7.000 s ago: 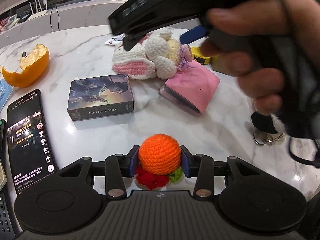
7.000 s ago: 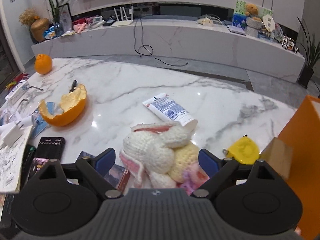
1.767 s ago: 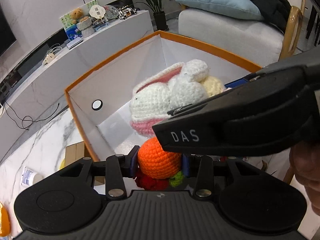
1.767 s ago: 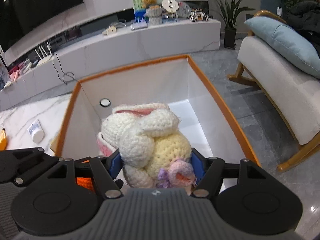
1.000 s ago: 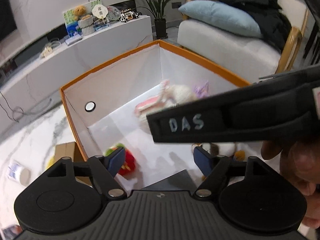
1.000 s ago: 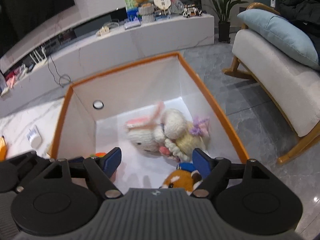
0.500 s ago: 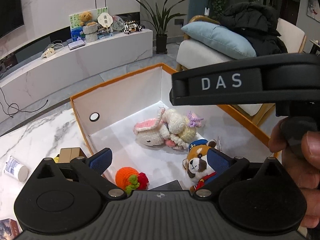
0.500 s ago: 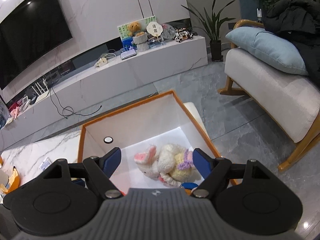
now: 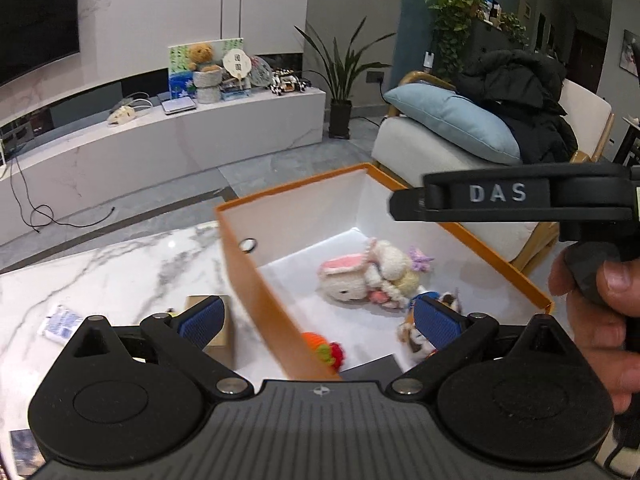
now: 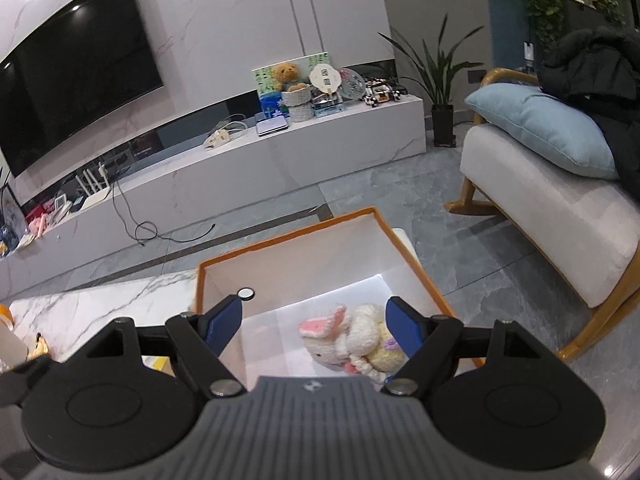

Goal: Organize objects
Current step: 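Withdraw both tools from the box back toward the table, then grasp the dark photo-card box with the left tool while the right tool grasps the pink cloth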

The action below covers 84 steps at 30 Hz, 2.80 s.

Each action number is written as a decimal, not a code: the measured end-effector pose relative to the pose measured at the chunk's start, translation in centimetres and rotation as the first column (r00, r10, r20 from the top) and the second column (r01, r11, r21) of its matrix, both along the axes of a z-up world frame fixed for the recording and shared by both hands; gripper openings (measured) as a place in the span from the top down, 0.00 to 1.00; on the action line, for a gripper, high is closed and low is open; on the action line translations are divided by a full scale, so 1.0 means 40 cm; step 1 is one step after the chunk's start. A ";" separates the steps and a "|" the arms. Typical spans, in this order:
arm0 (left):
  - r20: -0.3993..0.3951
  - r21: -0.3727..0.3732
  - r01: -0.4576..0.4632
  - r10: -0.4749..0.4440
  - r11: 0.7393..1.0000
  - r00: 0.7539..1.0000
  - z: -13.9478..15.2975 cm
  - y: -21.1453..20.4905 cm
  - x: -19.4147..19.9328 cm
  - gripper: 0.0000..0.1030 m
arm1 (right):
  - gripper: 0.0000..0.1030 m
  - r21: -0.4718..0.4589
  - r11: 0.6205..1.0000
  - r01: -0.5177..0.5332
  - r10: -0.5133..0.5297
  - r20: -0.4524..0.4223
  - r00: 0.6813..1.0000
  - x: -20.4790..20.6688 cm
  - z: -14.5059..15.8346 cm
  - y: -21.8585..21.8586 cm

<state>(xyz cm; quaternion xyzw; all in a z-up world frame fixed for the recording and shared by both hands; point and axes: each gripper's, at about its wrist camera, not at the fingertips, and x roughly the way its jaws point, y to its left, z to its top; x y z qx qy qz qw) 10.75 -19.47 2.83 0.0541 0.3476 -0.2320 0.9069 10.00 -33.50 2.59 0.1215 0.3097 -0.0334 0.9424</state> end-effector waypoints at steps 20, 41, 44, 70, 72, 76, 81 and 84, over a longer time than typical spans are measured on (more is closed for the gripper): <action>-0.041 -0.049 -0.147 0.145 0.988 0.989 -0.031 0.356 -0.042 0.00 | 0.21 -0.168 0.972 -0.162 0.167 0.017 0.986 -0.050 0.010 0.193; -0.146 0.026 -0.346 0.346 0.938 0.927 -0.194 0.693 -0.002 0.00 | 0.18 -0.365 0.800 -0.476 0.429 -0.206 0.879 -0.019 -0.127 0.532; -0.156 0.035 -0.320 0.322 0.947 0.934 -0.217 0.698 -0.001 0.00 | 0.18 -0.369 0.788 -0.493 0.434 -0.235 0.870 0.000 -0.153 0.570; -0.168 0.112 -0.287 0.302 0.952 0.938 -0.311 0.674 0.052 0.00 | 0.13 -0.134 0.924 -0.358 0.283 -0.387 0.877 0.159 -0.280 0.646; -0.158 0.137 -0.282 0.302 0.950 0.940 -0.312 0.665 0.051 0.00 | 0.13 -0.058 0.963 -0.262 0.220 -0.391 0.894 0.172 -0.290 0.636; -0.157 0.137 -0.281 0.301 0.950 0.941 -0.312 0.667 0.051 0.00 | 0.13 0.086 0.995 -0.041 0.075 -0.441 0.894 0.181 -0.322 0.622; -0.156 0.139 -0.277 0.297 0.951 0.942 -0.311 0.665 0.048 0.00 | 0.10 0.092 0.991 0.094 -0.039 -0.476 0.879 0.179 -0.354 0.655; -0.154 0.140 -0.268 0.289 0.953 0.945 -0.311 0.662 0.044 0.00 | 0.08 0.032 0.996 0.084 -0.060 -0.465 0.883 0.184 -0.359 0.686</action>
